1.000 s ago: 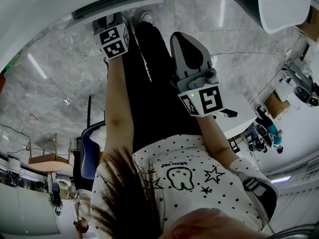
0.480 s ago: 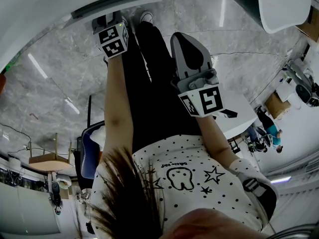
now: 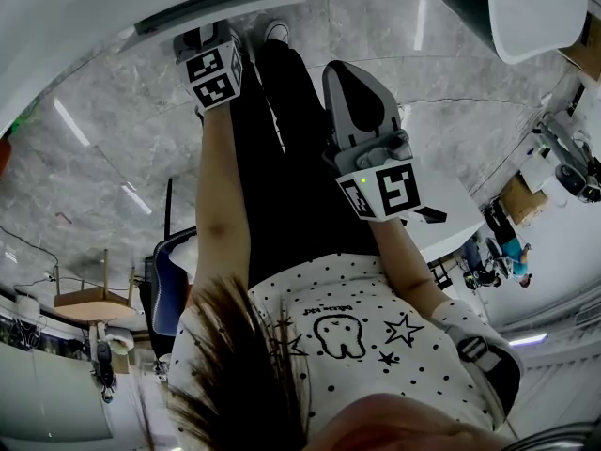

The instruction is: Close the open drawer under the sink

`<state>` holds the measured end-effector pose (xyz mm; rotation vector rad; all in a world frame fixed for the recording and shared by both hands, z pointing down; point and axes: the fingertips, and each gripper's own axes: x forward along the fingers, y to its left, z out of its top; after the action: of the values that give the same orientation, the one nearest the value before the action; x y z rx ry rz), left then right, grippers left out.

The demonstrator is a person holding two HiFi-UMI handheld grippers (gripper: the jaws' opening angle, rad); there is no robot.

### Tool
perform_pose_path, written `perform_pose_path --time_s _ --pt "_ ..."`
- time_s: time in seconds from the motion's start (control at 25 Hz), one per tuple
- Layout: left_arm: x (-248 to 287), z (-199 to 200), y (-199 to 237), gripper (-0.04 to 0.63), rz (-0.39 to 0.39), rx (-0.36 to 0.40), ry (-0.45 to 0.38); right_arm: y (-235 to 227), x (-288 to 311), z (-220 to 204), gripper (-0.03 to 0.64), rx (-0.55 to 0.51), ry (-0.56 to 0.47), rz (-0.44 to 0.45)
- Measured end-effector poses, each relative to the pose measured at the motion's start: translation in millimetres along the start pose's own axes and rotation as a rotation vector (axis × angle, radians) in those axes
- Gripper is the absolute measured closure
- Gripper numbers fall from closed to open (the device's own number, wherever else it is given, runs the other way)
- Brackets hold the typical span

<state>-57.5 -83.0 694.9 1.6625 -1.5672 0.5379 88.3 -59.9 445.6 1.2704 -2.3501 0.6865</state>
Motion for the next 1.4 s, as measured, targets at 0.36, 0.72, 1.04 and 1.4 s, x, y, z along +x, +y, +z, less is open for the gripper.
perform_pose_path --time_s 0.36,0.72,1.04,1.4 --pt "2 8 5 0.469 0.005 -0.005 -0.013 4 -1 -1 0.603 -0.004 0.002 0.001" --pt "9 19 6 0.469 0.016 -0.022 -0.026 0 -5 -3 0.603 -0.001 0.002 -0.004" --pt "8 26 9 0.469 0.022 -0.023 -0.045 3 -8 -6 0.603 0.001 0.0 -0.003" --pt "15 28 2 0.469 0.021 -0.026 -0.046 -7 -8 -7 0.603 0.004 0.004 -0.004"
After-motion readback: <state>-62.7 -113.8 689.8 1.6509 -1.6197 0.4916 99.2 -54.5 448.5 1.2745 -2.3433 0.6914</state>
